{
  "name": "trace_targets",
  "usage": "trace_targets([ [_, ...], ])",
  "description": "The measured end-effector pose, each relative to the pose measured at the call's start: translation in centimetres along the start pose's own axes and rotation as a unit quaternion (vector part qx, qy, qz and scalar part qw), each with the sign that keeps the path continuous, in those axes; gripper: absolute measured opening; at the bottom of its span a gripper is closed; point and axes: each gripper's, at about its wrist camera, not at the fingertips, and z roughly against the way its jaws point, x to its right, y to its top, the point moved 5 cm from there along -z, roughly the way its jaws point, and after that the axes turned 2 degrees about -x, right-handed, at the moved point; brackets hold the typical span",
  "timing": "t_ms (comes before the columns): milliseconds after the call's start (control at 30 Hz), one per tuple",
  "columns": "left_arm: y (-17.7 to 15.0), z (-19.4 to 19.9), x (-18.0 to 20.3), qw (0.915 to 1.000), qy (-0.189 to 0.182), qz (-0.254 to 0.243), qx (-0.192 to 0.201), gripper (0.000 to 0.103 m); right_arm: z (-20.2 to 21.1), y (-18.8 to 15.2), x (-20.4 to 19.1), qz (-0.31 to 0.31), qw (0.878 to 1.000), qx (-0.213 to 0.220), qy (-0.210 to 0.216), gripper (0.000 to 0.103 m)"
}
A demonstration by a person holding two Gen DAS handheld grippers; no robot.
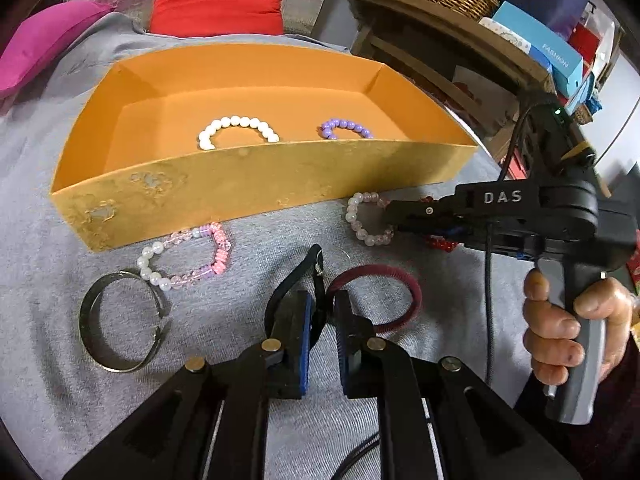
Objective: Organize jewelry
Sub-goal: 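Lift the black loop with the left tool while the right tool carries the pink bracelet over the box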
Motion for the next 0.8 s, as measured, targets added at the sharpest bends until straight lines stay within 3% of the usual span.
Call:
trace_targets([
  [367,-0.6,-0.8,0.6,0.9995,0.024,-0.016,-0.015,0.012,-0.1,0.0,-0.1,-0.003,1.0,-0.007,0.001,0.009],
  [600,-0.1,1.9,1.2,0.9987,0.024,-0.039,0.02,0.041,-0.2,0.0,0.4,-0.015,1.0,-0.015,0.002,0.012],
  [700,0.2,2.4,0.9,0.998,0.031,-0.043,0.033,0.042,-0.2,0.0,0.4,-0.021,1.0,-0.016,0.007,0.015],
  [800,0.2,1.6,0.8,0.9981,0.037,-0.046,0.02,0.042,-0.2,0.1,0.3,-0.023,1.0,-0.014,0.009,0.018],
])
